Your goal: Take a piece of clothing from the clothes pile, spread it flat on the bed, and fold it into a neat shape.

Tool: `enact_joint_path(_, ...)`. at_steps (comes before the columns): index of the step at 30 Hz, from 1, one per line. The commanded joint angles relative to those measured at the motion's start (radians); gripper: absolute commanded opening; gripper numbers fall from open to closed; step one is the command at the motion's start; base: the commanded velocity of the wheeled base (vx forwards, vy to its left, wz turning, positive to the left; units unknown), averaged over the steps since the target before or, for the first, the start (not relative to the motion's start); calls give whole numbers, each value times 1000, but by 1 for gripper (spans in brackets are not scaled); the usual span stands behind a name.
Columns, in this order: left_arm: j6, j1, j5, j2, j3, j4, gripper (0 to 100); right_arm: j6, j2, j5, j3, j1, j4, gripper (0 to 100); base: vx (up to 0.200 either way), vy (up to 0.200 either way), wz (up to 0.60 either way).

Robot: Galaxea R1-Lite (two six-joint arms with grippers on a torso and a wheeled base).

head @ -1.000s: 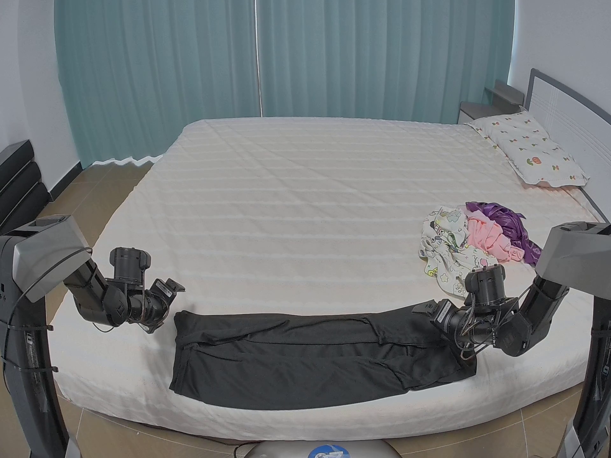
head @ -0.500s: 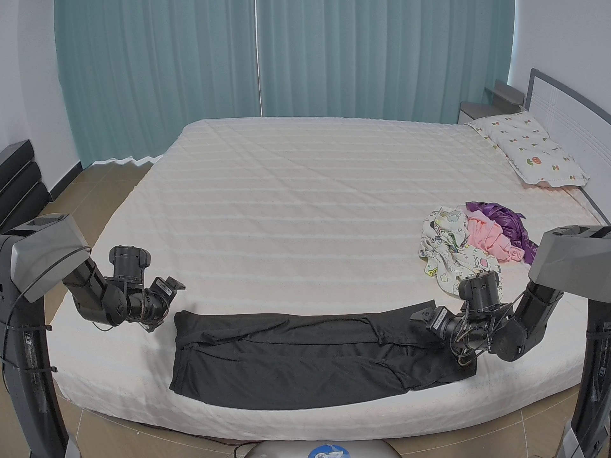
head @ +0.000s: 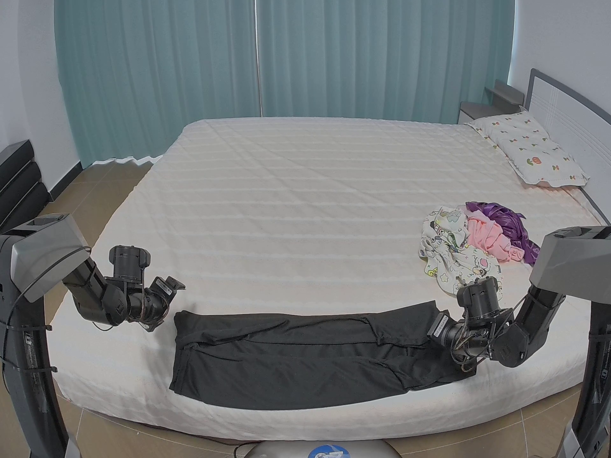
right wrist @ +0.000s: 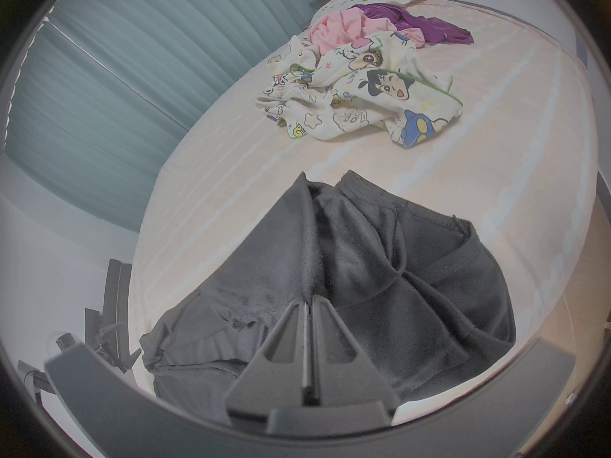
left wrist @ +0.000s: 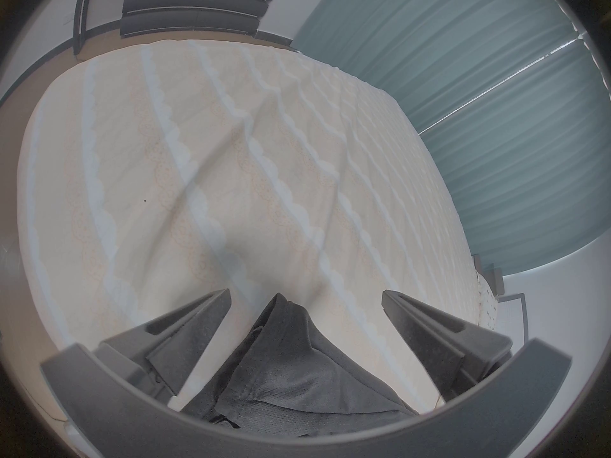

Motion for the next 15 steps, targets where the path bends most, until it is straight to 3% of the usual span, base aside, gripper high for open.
enact_joint_path(1,0,0,1,2,1,-2,100,1,-72,9,6,-2,2,0,0,0,0)
enact_joint_path(8,2,0,1,3,1,-4,100,1,-118,74,-31,-14,51,0,0,0,0)
enact_joint_path(15,2,0,1,3,1,-4,100,3,-111,95,-49,-40,125,0,0,0,0)
